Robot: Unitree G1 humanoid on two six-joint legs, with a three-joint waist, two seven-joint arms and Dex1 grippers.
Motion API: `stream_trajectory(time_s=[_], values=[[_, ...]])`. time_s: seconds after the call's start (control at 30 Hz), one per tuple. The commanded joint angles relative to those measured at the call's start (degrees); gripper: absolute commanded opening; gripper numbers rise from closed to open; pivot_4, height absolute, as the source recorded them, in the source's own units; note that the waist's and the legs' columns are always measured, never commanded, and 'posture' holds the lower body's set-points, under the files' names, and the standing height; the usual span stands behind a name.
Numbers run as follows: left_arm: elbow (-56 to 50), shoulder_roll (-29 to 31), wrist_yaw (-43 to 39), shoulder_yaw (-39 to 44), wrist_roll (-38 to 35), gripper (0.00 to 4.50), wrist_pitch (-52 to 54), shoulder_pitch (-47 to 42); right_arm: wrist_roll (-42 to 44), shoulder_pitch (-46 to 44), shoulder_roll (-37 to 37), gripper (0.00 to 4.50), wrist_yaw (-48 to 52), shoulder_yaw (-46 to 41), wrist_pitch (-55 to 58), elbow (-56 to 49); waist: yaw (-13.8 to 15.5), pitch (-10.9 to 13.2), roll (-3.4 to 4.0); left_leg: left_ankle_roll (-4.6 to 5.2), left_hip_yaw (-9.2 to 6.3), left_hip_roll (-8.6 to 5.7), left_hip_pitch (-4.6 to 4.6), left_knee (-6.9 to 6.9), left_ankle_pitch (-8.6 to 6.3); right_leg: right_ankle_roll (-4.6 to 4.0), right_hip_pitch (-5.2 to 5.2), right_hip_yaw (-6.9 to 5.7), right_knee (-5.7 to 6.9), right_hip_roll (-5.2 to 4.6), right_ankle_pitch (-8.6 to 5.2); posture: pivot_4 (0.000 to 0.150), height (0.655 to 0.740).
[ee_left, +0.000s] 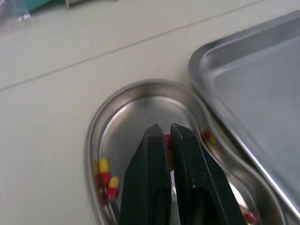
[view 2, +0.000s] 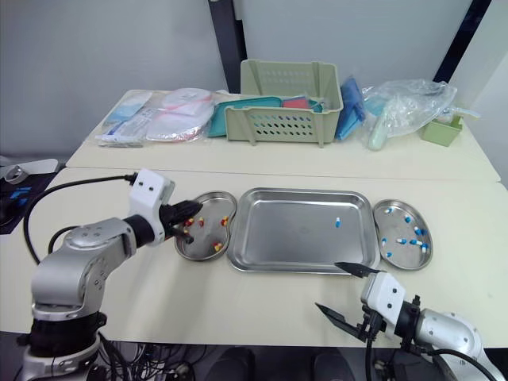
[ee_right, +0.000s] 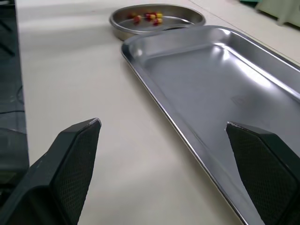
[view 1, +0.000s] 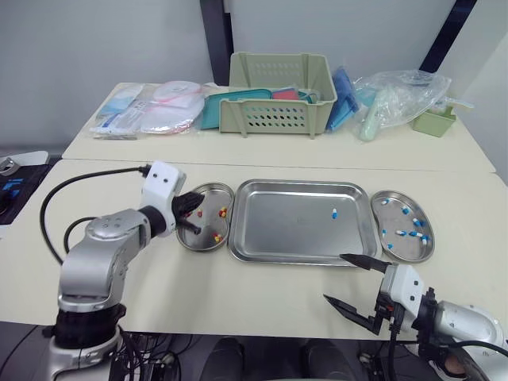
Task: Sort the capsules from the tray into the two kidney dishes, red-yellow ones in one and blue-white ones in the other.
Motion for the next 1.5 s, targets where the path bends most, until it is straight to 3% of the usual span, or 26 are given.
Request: stream_trajectory(time_s=[0.03,0.3,0.4,0.77,0.97,1.13,1.37,1.5], values=[[-3.05,0.72,0.76,1.28,-1.44,0.02,0.02,0.87,2.21,-3.64,-0.65,4.50,1.47,0.80,1.82,-0.92,0.02,0.02,-0.03,0.00,-0.01,0.00,0.00,0.00,0.00,0.00,0.00,-0.01,0.00,0.00,0.00,0.150,0.7400],[-3.75,-2.34,4.61,1.32,-2.27,0.02,-2.86,2.20,2.42,-6.44,-0.39,4.50,1.77,1.41,3.28,0.24,0.00,0.04,-0.08,0.00,0.00,0.00,-0.01,-0.01,0.00,0.00,-0.01,-0.01,-0.01,0.00,0.00,0.150,0.7400],[-4.27,-2.71,5.20,2.25,-3.23,0.77,-2.81,2.92,2.40,-6.65,-0.28,4.50,1.65,1.45,3.59,0.21,-0.03,0.05,-0.08,0.00,0.00,0.00,-0.01,-0.01,0.00,0.00,-0.01,-0.01,0.00,0.00,0.00,0.150,0.7400],[-5.07,-2.25,5.86,5.22,-6.32,4.36,-2.70,4.13,1.80,-6.96,0.17,4.50,1.51,1.29,3.13,0.89,-0.05,0.05,-0.08,0.00,0.00,0.01,0.00,-0.01,0.00,0.00,-0.02,-0.01,0.01,0.00,0.00,0.150,0.7400],[-4.48,-0.76,1.93,9.53,-9.49,4.46,-7.33,7.56,0.77,-4.80,0.96,4.50,-1.06,-1.41,1.76,-0.43,-0.12,0.05,-0.08,0.00,0.01,0.01,-0.01,-0.03,0.00,0.00,-0.04,0.00,0.01,0.00,0.00,0.150,0.7400],[0.46,3.47,-3.05,16.11,-11.40,4.46,-13.04,11.11,5.78,0.52,-0.77,4.50,-1.67,-14.44,4.24,-1.13,-0.05,0.05,-0.08,0.00,0.03,0.01,-0.01,-0.03,0.00,0.00,-0.03,0.01,-0.01,0.00,0.00,0.150,0.7400],[12.57,10.46,-10.04,21.97,-9.32,4.46,-23.46,18.23,7.28,7.56,-7.04,4.50,6.42,-34.82,2.12,10.79,-0.08,0.05,-0.08,0.01,0.08,0.02,0.05,-0.09,-0.01,-0.02,-0.02,0.04,-0.01,0.00,-0.01,0.150,0.7400],[20.76,12.41,-13.73,24.83,-7.88,4.46,-30.35,23.79,4.94,9.52,-9.57,4.50,9.64,-39.70,-0.06,19.19,-0.34,0.07,-0.08,0.02,0.18,0.02,0.07,-0.14,-0.02,-0.03,-0.04,0.12,-0.05,0.00,-0.01,0.150,0.7400]])
